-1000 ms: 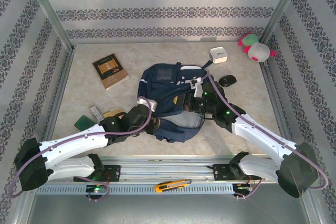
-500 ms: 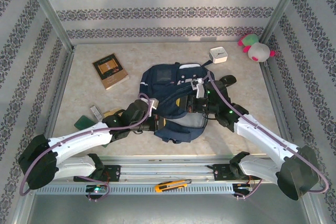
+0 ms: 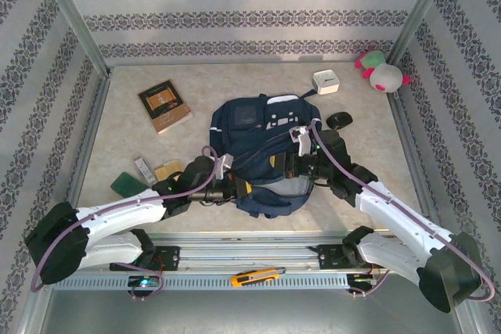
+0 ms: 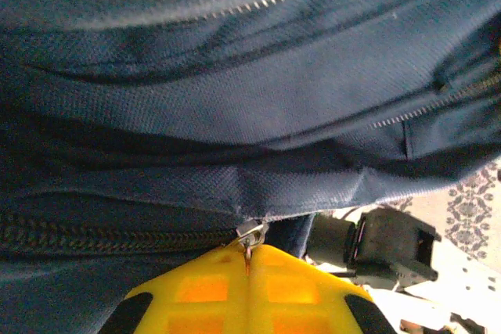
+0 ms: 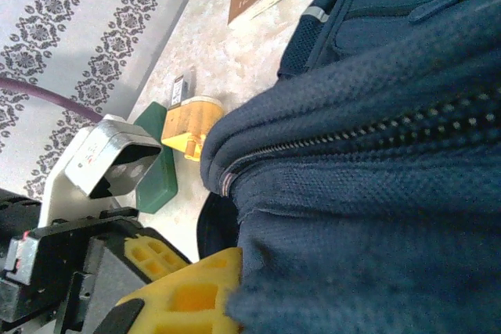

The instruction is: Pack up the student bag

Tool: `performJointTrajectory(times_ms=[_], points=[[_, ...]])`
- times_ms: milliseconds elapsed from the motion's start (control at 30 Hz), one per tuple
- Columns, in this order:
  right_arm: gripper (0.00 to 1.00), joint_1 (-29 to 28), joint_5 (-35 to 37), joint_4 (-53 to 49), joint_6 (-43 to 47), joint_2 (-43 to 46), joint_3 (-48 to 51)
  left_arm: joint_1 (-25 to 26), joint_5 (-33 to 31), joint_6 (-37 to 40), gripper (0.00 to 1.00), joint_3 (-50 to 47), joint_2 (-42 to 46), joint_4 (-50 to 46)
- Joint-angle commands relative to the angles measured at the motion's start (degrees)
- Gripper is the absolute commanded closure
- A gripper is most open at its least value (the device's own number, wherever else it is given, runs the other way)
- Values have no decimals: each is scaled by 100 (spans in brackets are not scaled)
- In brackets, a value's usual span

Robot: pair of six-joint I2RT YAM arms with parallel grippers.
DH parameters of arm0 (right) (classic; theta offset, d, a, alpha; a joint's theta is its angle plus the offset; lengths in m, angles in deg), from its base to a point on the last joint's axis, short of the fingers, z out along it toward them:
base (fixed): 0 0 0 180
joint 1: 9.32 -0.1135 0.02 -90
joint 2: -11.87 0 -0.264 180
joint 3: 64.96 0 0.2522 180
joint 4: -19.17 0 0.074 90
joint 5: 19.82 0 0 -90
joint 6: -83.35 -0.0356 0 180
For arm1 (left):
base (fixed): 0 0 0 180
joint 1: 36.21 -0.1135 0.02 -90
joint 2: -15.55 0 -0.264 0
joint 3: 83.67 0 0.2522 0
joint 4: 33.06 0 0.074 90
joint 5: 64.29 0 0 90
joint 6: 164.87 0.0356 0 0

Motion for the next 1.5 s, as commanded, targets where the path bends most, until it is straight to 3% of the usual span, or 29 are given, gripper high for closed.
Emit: performJointTrajectory(times_ms=[0,133,400,600,833,1033,1100,1200,1367,1467], points=[[100,186,-601,227,269,53,20,-131,-72,1683,100,714,158,-1398],[100,412,-920,168,161,135,-22,-173,-954,3176,100,1340,188,-3038],[100,826,-2055,391,-472,367,-320,-274,-2257,4185,100,1521,-101,-3684],[100,1092,-2677,430,-891,381,-562,-636,-2803,4564,100,1639,-440,-3403],[100,1435,-3432,456,-1224,293,-990,-1551,-3309,4769,100,1552,-942,-2251],[100,1610,-3613,414,-1273,-77,-1231,-2066,-3392,4687,100,1933,-1745,-1550],[100,1616,-3522,415,-1200,-224,-1293,-2066,-3394,4703,92,2143,-1888,-1650],[100,1586,-3236,414,-1096,-489,-1417,-2064,-3161,4696,64,2243,-1714,-1803],[100,1225,-2292,523,-884,-882,-1567,-2157,-3307,4559,35,2162,-873,-2123],[100,896,-1974,602,-718,-1283,-1751,-2516,-2977,4358,30,2294,-571,-2374]])
